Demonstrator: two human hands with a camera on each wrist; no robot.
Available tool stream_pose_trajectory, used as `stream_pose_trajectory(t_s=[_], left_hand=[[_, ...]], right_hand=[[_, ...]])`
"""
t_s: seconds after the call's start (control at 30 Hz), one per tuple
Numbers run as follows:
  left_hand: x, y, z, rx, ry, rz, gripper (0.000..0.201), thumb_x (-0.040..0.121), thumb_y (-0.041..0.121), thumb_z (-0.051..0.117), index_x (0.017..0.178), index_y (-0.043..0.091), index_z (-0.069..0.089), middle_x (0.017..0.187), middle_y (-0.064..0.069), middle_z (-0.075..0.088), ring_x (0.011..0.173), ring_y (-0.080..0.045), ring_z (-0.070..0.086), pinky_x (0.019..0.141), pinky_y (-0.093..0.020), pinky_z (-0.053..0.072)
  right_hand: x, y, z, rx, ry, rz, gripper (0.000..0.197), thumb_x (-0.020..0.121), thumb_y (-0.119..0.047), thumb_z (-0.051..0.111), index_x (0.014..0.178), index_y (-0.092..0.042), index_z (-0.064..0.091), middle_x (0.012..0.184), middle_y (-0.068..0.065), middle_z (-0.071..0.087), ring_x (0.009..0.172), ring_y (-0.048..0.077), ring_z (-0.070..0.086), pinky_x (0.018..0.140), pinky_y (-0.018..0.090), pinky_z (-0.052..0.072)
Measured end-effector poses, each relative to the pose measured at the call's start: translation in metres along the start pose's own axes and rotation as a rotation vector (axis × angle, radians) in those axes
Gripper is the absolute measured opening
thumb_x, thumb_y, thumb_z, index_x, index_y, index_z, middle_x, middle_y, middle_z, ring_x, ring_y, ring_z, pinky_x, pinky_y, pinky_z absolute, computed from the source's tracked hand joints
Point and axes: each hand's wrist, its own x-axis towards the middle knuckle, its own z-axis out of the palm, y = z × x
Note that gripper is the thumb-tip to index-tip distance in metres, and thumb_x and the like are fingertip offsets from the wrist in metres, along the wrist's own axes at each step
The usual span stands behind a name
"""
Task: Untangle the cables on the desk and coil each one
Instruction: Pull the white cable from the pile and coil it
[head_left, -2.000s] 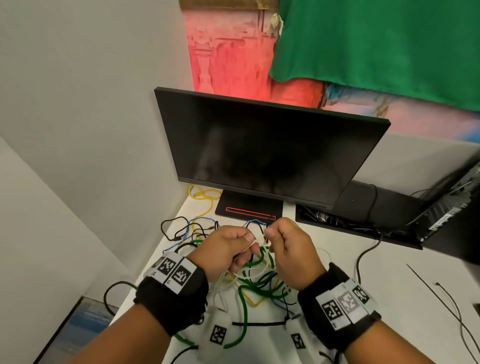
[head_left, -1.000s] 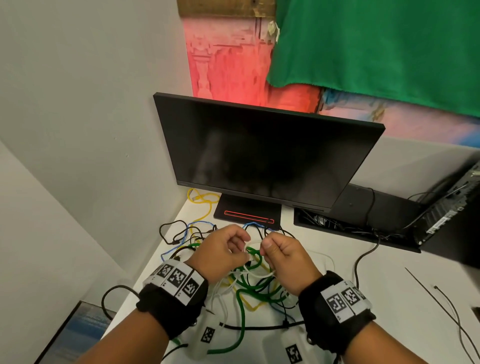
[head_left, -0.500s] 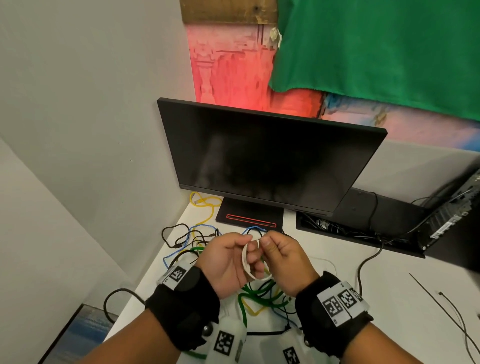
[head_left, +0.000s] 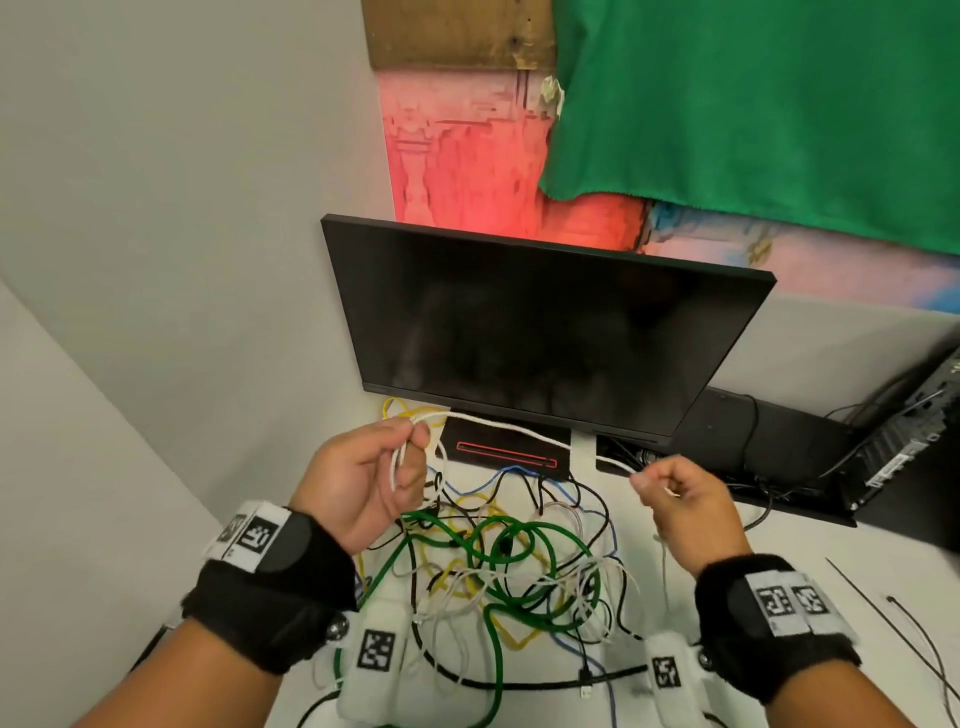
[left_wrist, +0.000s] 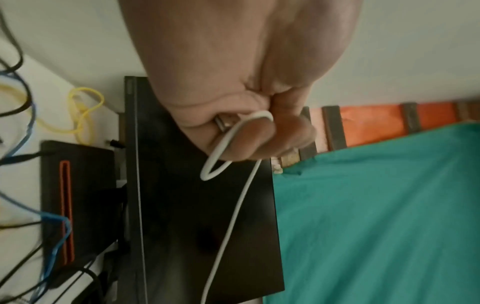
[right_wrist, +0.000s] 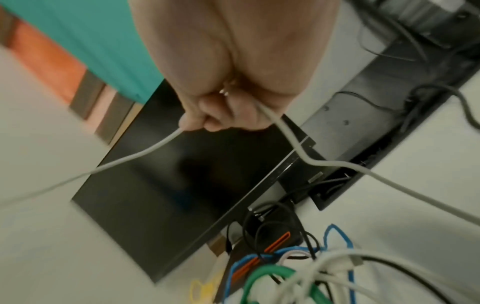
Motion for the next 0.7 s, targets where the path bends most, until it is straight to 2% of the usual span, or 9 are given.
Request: stream_pose_trajectory(t_s=[0.03, 0.13, 0.17, 0.23, 0.33, 0.4, 0.5, 0.6, 0.7], left_hand=[[0.000, -0.001, 0.001, 0.046, 0.017, 0.039, 0.022, 0.087, 0.020, 0.049, 0.079, 0.007, 0.065, 0.053, -0.007, 0.050, 0.043, -0.019, 0.045, 0.044, -0.025, 0.041], [0.007, -0.005, 0.004, 0.171, 0.089, 0.152, 0.028, 0.097, 0.013, 0.042, 0.086, 0.000, 0.064, 0.065, -0.020, 0.063, 0.056, -0.032, 0.062, 0.056, -0.034, 0.053], [0.010, -0.006, 0.006, 0.225, 0.104, 0.167, 0.029, 0.100, 0.011, 0.039, 0.088, -0.002, 0.063, 0.069, -0.023, 0.066, 0.061, -0.035, 0.066, 0.058, -0.035, 0.055], [0.013, -0.011, 0.011, 0.327, 0.094, 0.149, 0.029, 0.101, 0.008, 0.038, 0.088, -0.003, 0.061, 0.073, -0.026, 0.069, 0.066, -0.036, 0.069, 0.060, -0.034, 0.057], [0.008, -0.023, 0.017, 0.470, 0.030, 0.067, 0.029, 0.100, 0.009, 0.041, 0.085, 0.001, 0.064, 0.069, -0.024, 0.069, 0.057, -0.029, 0.066, 0.054, -0.026, 0.053], [0.001, -0.033, 0.019, 0.556, -0.038, 0.002, 0.030, 0.099, 0.013, 0.045, 0.082, 0.003, 0.067, 0.058, -0.020, 0.063, 0.045, -0.026, 0.057, 0.046, -0.025, 0.046], [-0.007, -0.042, 0.020, 0.488, -0.112, -0.090, 0.032, 0.096, 0.020, 0.048, 0.079, 0.002, 0.068, 0.044, -0.010, 0.046, 0.033, -0.017, 0.036, 0.039, -0.018, 0.031], [-0.008, -0.042, 0.022, 0.316, -0.162, -0.189, 0.031, 0.093, 0.031, 0.056, 0.075, 0.006, 0.062, 0.044, 0.000, 0.033, 0.034, -0.010, 0.024, 0.040, -0.018, 0.019], [-0.006, -0.031, 0.014, 0.215, -0.104, -0.186, 0.031, 0.089, 0.034, 0.058, 0.066, 0.013, 0.054, 0.045, 0.004, 0.029, 0.034, -0.008, 0.024, 0.039, -0.020, 0.016]], right_hand=[[-0.006, -0.004, 0.008, -0.122, -0.062, -0.033, 0.019, 0.092, -0.027, 0.066, 0.074, -0.031, 0.063, 0.076, -0.008, 0.065, 0.072, 0.012, 0.060, 0.071, 0.032, 0.048], [-0.038, -0.027, 0.039, -0.467, -0.539, -0.167, 0.018, 0.098, -0.038, 0.055, 0.081, -0.033, 0.060, 0.085, -0.010, 0.063, 0.084, 0.002, 0.058, 0.078, 0.026, 0.050], [-0.049, -0.036, 0.048, -0.504, -0.673, -0.247, 0.020, 0.098, -0.042, 0.052, 0.084, -0.030, 0.059, 0.085, -0.010, 0.062, 0.083, 0.001, 0.057, 0.080, 0.026, 0.050], [-0.063, -0.058, 0.062, -0.454, -0.805, -0.401, 0.024, 0.096, -0.049, 0.048, 0.087, -0.029, 0.057, 0.083, -0.009, 0.062, 0.080, 0.004, 0.056, 0.079, 0.028, 0.050], [-0.068, -0.091, 0.070, -0.221, -0.694, -0.446, 0.024, 0.090, -0.055, 0.041, 0.079, -0.039, 0.055, 0.074, -0.013, 0.062, 0.072, 0.006, 0.059, 0.071, 0.032, 0.052], [-0.056, -0.102, 0.066, -0.137, -0.462, -0.439, 0.027, 0.092, -0.053, 0.041, 0.077, -0.035, 0.054, 0.069, -0.008, 0.061, 0.066, 0.011, 0.058, 0.066, 0.039, 0.052], [-0.032, -0.101, 0.056, -0.266, -0.224, -0.428, 0.033, 0.098, -0.046, 0.049, 0.073, -0.025, 0.053, 0.067, -0.001, 0.059, 0.066, 0.018, 0.056, 0.065, 0.041, 0.050], [-0.026, -0.089, 0.055, -0.309, -0.256, -0.332, 0.053, 0.083, -0.069, 0.051, 0.063, -0.020, 0.050, 0.058, -0.006, 0.052, 0.058, 0.014, 0.049, 0.059, 0.038, 0.046], [-0.027, -0.066, 0.048, -0.188, -0.508, -0.131, 0.050, 0.073, -0.074, 0.059, 0.059, -0.026, 0.052, 0.051, -0.011, 0.048, 0.051, 0.008, 0.048, 0.058, 0.030, 0.046]])
